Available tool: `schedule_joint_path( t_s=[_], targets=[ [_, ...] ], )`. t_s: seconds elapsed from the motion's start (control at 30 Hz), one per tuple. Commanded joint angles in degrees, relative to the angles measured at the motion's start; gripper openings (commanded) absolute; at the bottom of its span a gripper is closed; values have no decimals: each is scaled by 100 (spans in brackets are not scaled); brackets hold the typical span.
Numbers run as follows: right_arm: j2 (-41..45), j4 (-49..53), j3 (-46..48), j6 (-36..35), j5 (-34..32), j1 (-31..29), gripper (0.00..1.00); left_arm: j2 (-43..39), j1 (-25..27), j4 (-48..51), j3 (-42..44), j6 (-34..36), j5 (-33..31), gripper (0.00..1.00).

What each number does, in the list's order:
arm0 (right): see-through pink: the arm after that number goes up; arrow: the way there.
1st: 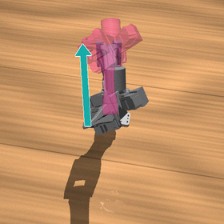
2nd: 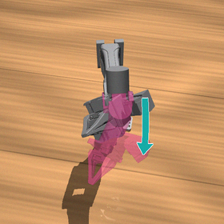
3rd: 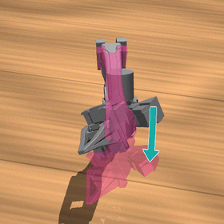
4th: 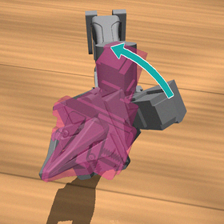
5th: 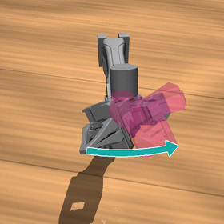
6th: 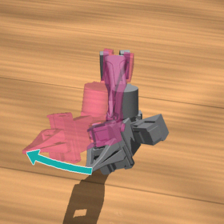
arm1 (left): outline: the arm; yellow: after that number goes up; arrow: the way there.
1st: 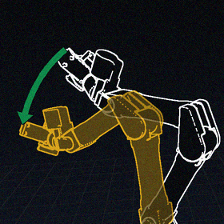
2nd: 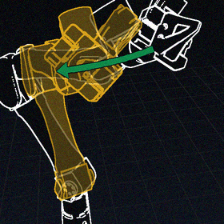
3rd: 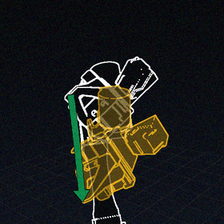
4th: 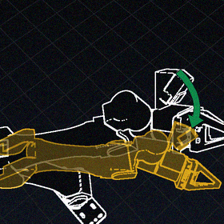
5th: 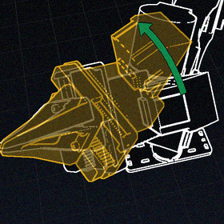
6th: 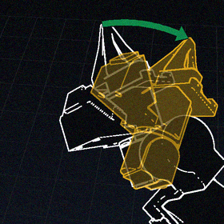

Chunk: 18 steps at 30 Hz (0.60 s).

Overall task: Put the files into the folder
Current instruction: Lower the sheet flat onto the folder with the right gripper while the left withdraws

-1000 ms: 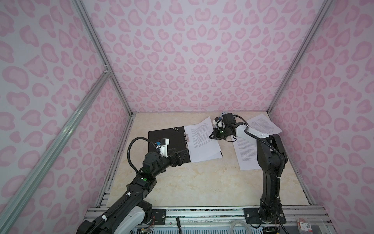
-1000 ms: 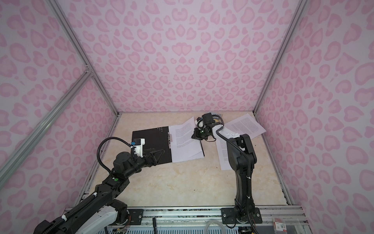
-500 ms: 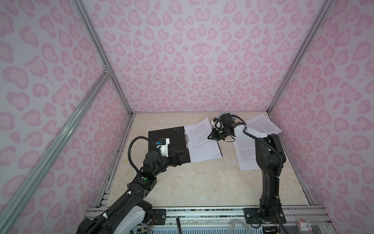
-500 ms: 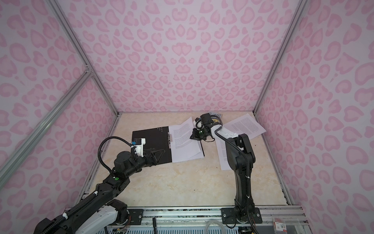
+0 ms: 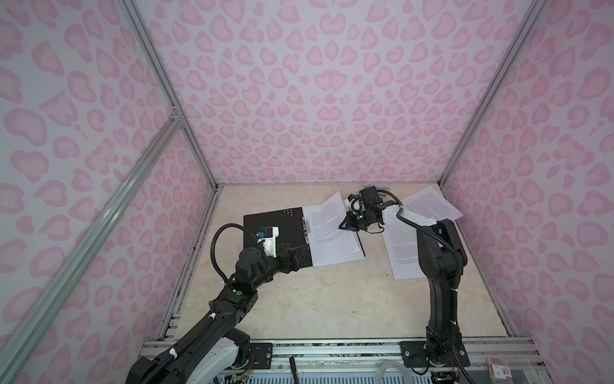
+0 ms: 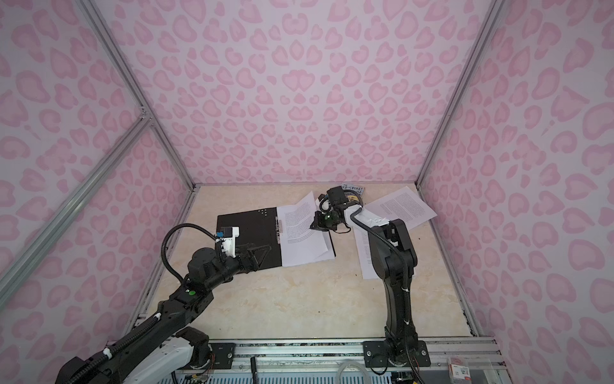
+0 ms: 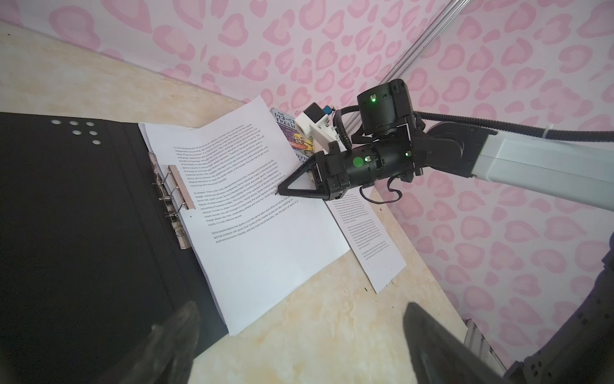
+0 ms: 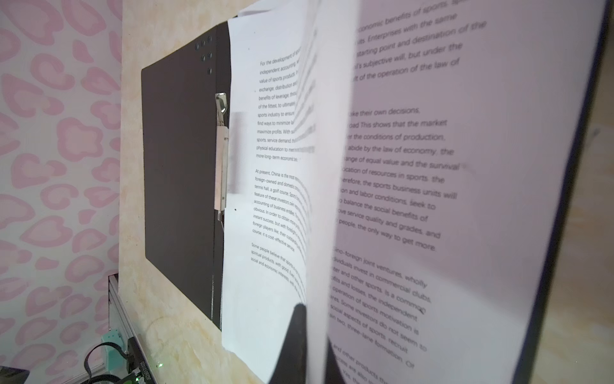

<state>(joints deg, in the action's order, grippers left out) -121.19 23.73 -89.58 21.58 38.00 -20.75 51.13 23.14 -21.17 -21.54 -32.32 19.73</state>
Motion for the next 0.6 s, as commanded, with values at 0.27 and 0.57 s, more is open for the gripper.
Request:
schedule_joint_path(
  t_s=[0.27, 0.57],
  targets=[
    [-107, 62, -16, -32, 63, 0, 13, -3, -1, -160, -78, 76, 40, 97],
    [168, 268, 56, -1, -657, 77, 47, -29, -1, -138, -78, 76, 24, 97]
  ],
)
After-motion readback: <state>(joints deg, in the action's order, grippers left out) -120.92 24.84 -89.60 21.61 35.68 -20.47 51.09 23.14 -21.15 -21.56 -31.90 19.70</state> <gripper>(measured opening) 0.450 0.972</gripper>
